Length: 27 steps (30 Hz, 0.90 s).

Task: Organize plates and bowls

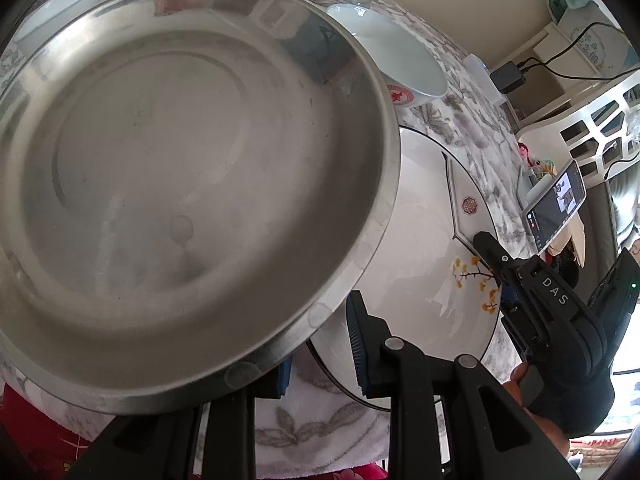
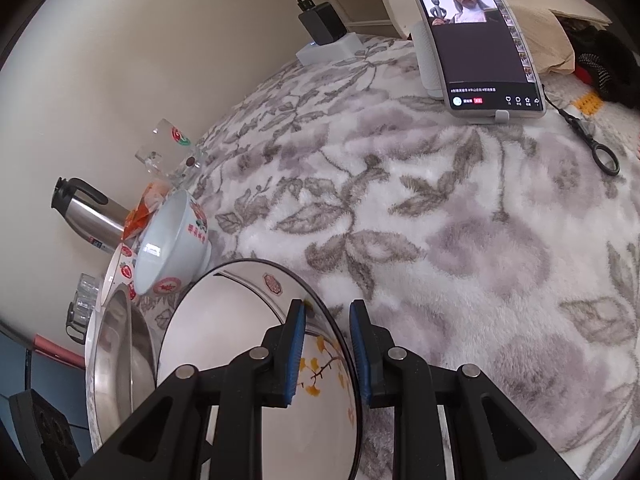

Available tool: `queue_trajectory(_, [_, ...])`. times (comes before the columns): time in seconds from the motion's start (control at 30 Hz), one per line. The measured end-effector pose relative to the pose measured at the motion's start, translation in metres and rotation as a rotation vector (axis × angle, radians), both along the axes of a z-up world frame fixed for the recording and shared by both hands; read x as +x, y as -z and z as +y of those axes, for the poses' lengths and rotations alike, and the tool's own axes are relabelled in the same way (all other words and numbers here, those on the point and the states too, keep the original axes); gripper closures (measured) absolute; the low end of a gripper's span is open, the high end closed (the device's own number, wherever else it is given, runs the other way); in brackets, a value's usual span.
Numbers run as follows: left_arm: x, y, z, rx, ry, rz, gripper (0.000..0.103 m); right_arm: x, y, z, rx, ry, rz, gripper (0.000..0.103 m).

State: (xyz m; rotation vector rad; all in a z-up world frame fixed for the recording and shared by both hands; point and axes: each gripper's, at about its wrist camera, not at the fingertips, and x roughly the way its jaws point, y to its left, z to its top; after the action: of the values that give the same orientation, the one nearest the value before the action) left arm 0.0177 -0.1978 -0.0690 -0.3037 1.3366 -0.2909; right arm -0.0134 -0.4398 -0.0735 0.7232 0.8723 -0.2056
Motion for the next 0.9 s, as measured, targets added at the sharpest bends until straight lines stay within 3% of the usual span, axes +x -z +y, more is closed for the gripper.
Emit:
queue_trajectory(0.53, [-0.003,-0.003,-0.007,0.027,0.016,-0.02,0.08,-0.004,-0.002,0.0,-0.009,-0.007,-0.005,0.082])
queue_trajectory(0.9, [-0.011,-0.013,-0.022,0.08,0.095,-0.081,0.08,-0.017,-0.01,-0.005,-0.033,0.018,-0.02,0.085])
